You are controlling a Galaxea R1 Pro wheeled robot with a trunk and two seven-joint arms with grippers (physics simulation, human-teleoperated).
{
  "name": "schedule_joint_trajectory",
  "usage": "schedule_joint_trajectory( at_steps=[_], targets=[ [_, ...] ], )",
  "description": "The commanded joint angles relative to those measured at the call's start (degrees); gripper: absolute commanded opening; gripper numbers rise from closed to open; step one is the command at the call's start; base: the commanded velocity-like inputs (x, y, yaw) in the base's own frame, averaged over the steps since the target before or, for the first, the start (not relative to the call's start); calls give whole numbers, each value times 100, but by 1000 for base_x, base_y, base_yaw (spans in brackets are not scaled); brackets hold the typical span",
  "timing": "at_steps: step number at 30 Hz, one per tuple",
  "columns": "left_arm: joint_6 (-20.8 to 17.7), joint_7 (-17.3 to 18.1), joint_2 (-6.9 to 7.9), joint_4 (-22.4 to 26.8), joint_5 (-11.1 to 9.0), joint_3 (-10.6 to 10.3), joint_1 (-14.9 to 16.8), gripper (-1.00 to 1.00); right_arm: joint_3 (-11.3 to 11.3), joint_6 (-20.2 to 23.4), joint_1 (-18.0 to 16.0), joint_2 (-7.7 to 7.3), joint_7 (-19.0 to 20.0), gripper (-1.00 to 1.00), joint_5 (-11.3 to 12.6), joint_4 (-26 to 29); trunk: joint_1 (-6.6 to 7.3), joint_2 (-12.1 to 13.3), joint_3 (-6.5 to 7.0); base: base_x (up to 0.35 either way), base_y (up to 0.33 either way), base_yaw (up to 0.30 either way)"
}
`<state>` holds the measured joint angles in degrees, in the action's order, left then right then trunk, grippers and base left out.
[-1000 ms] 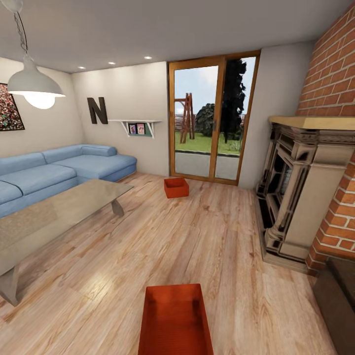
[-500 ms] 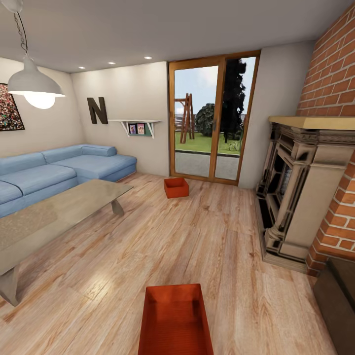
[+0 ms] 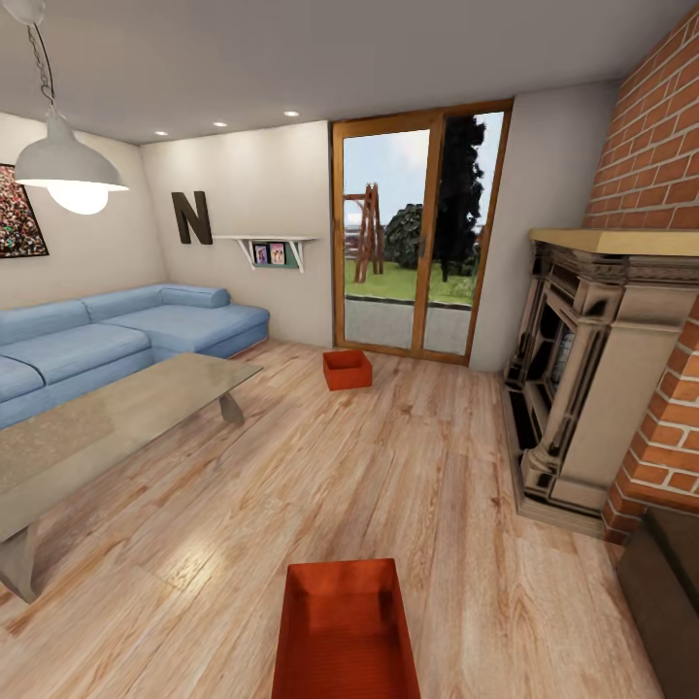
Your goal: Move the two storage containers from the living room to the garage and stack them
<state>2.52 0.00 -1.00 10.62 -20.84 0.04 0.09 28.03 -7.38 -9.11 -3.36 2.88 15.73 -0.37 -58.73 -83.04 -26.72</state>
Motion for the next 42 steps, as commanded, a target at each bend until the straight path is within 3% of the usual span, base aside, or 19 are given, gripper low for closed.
schedule_joint_trajectory(
  at_steps=[1, 30, 42],
  targets=[
    [15, 0, -2, 42, -20, -5, 0, 100, 36, -19, -3, -1, 32, 100, 61, 20, 0, -3, -6, 0, 0, 0],
    [58, -4, 31, -130, -101, 30, 0, 100, -21, 346, -3, -29, 37, 100, 97, 125, 0, -3, -214, 1, 0, 0],
    [63, 0, 36, -130, -92, 25, 0, 100, -17, 345, -3, -33, 37, 100, 97, 125, 0, -3, -324, 125, 0, 0]
  ],
)
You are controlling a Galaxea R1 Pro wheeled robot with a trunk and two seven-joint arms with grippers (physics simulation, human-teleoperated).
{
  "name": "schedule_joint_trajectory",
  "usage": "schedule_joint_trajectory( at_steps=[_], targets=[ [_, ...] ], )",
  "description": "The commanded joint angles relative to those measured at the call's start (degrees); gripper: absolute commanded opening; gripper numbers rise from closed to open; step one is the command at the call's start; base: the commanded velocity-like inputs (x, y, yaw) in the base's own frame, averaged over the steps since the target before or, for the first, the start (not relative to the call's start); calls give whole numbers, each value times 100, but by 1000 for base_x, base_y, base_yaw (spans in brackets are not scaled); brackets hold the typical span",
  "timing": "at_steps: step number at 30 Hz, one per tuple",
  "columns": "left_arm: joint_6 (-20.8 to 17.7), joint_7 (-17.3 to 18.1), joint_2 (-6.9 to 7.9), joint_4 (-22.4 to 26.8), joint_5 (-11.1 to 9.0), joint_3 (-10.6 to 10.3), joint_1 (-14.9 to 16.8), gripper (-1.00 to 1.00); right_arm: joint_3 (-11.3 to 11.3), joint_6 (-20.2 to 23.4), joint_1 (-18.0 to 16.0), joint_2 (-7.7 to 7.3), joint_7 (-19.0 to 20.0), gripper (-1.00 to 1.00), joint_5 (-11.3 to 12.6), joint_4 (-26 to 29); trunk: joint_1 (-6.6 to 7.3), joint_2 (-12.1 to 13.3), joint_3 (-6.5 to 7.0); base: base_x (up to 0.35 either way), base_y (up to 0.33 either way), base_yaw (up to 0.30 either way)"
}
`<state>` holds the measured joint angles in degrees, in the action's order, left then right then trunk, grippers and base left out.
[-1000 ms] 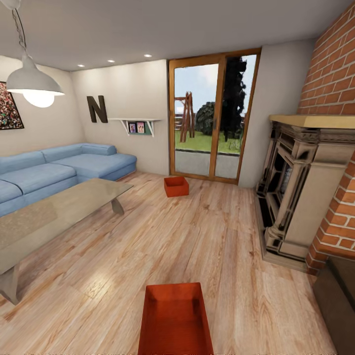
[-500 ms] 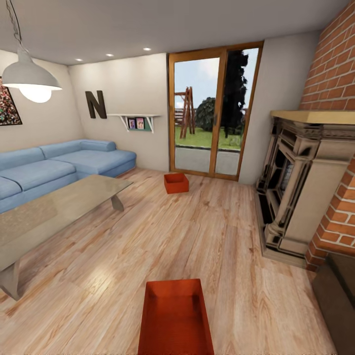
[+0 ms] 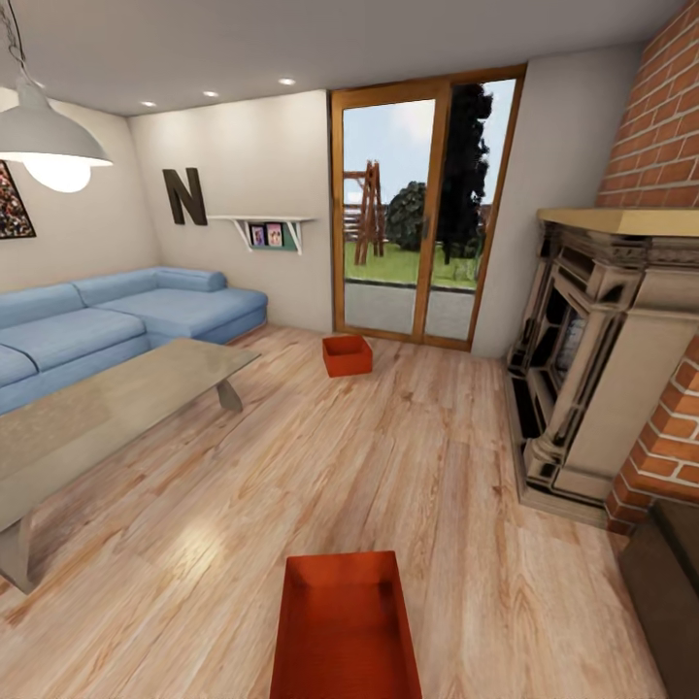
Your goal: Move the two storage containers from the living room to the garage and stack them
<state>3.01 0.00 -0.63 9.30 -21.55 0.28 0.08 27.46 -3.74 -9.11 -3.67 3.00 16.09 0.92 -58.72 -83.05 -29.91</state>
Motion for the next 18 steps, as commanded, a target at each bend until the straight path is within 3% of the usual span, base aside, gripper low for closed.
schedule_joint_trajectory(
  at_steps=[1, 18],
  targets=[
    [15, 0, 0, 1, -22, 3, 1, 100, 40, -20, -3, -3, 25, 100, 61, -4, 0, -3, -14, 22, 0, 0],
    [14, -7, -5, 2, -30, 18, 1, 100, 40, -30, -3, -10, 25, 100, 61, -4, 0, -3, -170, 18, -14, 0]
  ],
)
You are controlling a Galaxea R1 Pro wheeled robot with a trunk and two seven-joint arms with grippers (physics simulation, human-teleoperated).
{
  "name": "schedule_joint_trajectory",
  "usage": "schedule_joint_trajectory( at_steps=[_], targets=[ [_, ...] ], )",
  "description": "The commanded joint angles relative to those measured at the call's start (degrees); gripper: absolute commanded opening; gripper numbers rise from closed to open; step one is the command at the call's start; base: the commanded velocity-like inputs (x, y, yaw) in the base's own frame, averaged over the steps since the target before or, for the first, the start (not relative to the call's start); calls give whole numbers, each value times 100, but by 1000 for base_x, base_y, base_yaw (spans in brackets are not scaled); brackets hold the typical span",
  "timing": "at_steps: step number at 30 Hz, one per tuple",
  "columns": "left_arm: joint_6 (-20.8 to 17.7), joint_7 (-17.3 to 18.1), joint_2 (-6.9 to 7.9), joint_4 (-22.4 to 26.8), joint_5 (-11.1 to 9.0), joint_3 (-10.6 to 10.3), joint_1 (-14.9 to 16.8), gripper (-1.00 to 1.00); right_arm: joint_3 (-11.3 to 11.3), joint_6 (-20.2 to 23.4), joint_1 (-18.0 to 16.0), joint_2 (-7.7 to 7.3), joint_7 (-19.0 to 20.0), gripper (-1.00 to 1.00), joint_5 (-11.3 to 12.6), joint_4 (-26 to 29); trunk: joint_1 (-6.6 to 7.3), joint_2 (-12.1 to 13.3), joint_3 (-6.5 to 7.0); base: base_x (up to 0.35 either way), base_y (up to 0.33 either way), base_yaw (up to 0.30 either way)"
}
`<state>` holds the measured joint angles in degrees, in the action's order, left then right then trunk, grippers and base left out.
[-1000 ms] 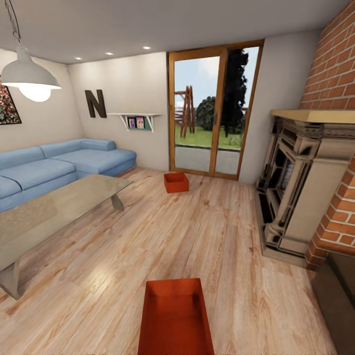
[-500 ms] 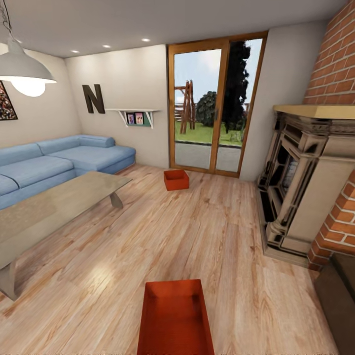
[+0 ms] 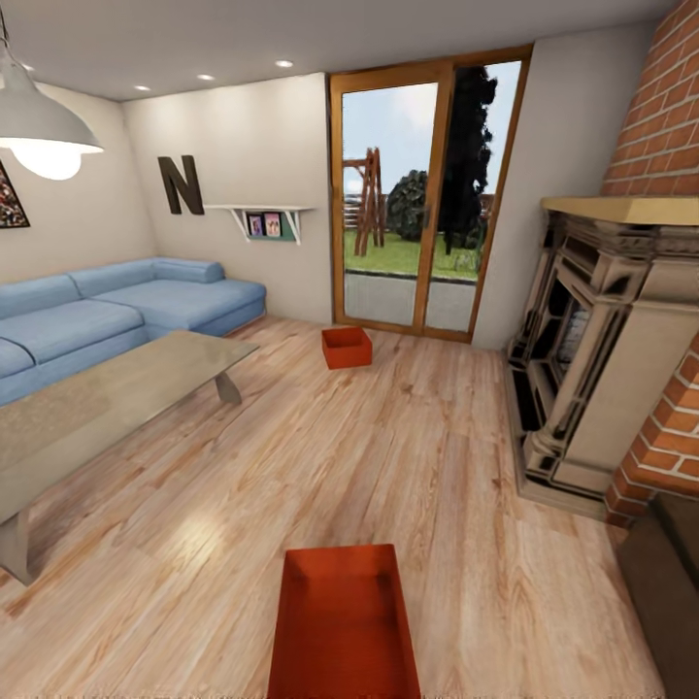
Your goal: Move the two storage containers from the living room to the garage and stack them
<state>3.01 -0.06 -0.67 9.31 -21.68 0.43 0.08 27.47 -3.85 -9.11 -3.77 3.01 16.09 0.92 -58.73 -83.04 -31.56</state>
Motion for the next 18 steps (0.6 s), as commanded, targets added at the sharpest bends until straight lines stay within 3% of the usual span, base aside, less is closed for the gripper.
schedule_joint_trajectory(
  at_steps=[1, 18],
  targets=[
    [13, -5, 0, 1, -19, 6, 1, 100, 39, -20, -3, -1, 24, 100, 61, -4, 1, -3, -15, -41, -178, 0],
    [7, -3, 5, 1, -20, 2, 1, 100, 39, -11, -3, -1, 24, 100, 52, -4, 1, -3, -171, -8, -37, 0]
  ],
)
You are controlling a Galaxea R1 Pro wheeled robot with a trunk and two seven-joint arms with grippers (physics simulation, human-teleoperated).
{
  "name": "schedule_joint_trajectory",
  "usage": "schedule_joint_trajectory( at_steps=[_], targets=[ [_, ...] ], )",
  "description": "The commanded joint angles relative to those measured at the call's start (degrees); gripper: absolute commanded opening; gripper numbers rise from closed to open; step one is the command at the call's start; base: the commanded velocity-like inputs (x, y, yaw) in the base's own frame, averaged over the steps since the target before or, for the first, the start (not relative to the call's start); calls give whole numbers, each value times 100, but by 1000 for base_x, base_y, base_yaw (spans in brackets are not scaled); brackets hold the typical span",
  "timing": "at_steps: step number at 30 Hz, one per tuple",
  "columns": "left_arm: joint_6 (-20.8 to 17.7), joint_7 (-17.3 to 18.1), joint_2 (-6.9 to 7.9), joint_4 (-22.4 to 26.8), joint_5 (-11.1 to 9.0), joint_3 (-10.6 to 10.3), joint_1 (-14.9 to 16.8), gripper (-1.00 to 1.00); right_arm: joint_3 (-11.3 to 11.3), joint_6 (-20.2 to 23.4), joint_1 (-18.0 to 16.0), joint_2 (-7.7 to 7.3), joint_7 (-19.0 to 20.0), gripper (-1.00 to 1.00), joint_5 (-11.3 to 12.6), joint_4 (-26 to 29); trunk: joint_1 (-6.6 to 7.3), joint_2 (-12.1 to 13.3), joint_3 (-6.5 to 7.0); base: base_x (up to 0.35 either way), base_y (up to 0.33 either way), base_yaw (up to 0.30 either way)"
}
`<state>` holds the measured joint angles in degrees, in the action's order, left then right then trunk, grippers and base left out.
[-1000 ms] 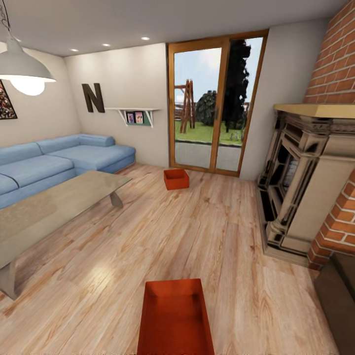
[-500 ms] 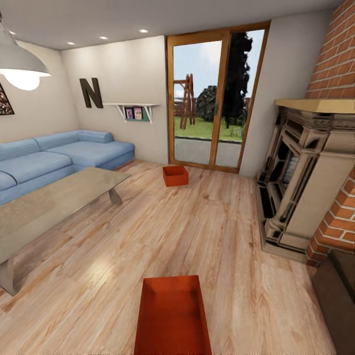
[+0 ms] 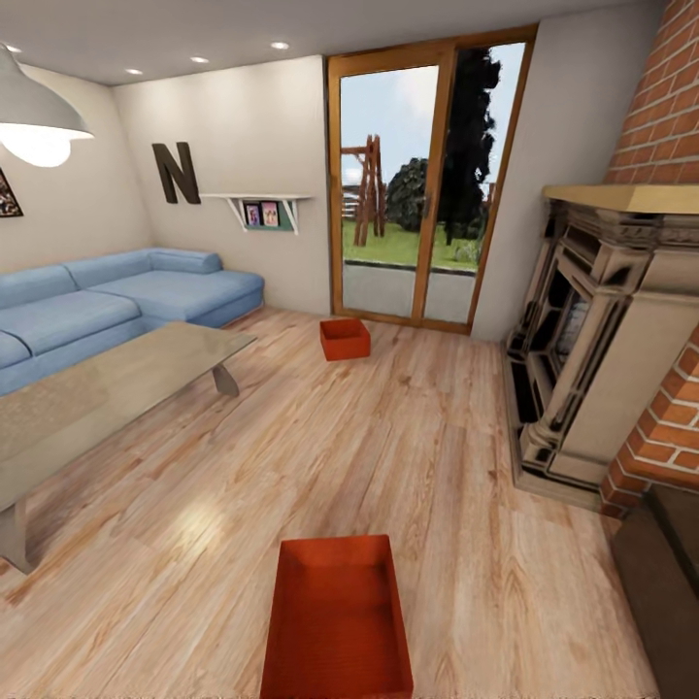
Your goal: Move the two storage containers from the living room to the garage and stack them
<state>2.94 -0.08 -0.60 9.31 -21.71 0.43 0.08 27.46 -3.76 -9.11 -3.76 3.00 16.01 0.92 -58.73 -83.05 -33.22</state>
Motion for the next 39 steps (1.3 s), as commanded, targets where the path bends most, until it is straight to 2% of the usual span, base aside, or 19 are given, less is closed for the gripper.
schedule_joint_trajectory(
  at_steps=[1, 18, 25, 32, 39],
  targets=[
    [14, -1, -1, 1, -18, 3, 1, 100, 40, -19, -3, -2, 25, 100, 61, -4, 0, -3, -14, 0, 0, 0],
    [17, -1, -1, 1, -18, 1, 1, 100, 50, -72, -3, 4, 25, 100, 46, -3, 0, -3, -164, 0, 0, 0],
    [15, -1, -1, 1, -18, 1, 0, 100, 39, -28, -3, 40, -11, 100, 55, 1, 0, -3, -178, 0, 0, 9],
    [15, -1, -1, 1, -18, 1, 1, 100, 40, -39, -3, 28, -33, 100, 60, -4, 0, -3, -180, 0, 0, 187],
    [17, -1, -1, 1, -18, 1, 1, 100, 40, -66, -3, 33, -28, 100, 53, -2, 0, -3, -180, 0, 0, 42]
  ],
)
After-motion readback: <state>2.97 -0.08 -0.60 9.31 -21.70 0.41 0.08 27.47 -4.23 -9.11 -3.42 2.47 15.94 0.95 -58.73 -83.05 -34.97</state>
